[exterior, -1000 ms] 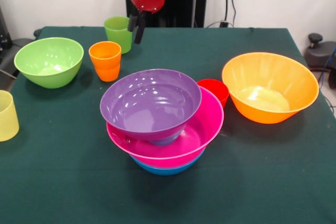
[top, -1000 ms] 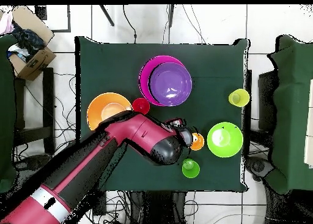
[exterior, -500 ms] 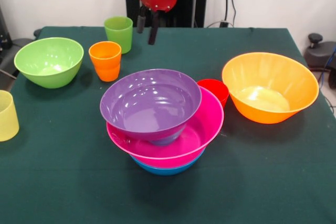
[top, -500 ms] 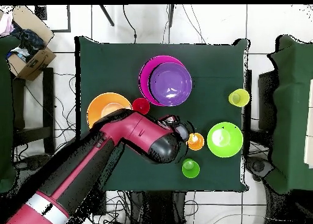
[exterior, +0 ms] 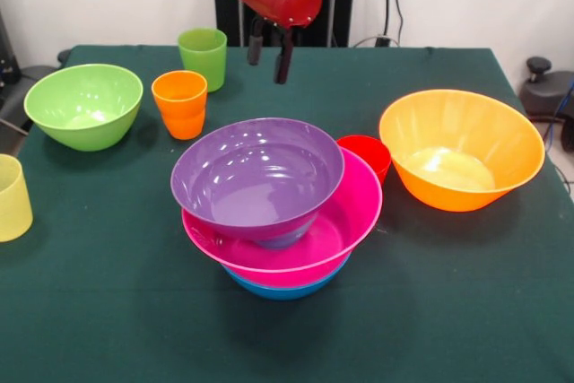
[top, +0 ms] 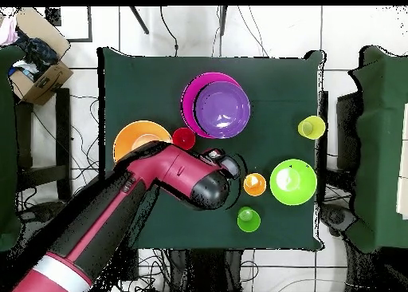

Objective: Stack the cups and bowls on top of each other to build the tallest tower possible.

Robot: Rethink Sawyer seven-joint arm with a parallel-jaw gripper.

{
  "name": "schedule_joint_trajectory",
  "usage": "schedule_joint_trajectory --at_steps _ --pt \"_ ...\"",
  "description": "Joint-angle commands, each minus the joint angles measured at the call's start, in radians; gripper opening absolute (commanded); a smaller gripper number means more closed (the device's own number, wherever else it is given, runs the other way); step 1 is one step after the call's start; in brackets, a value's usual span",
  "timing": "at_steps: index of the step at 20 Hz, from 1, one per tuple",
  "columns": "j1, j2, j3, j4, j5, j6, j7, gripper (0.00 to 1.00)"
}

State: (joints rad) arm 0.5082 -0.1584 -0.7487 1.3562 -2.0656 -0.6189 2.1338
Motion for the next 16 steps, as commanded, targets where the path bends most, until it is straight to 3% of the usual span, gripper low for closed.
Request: schedule_joint_trajectory --at_steps 1,11,13,16 --pt "0.001 -0.025 0.222 -0.014 -0.054 -0.041 -0.277 1.00" --pt "0.033 -0.076 0.240 0.036 -0.056 -0.033 -0.263 1.00" --pt "0.038 -0.083 0.236 0.045 -0.040 -0.046 -0.215 1.00" --pt "0.057 -0.072 0.210 0.058 0.000 -0.061 -0.051 1.00"
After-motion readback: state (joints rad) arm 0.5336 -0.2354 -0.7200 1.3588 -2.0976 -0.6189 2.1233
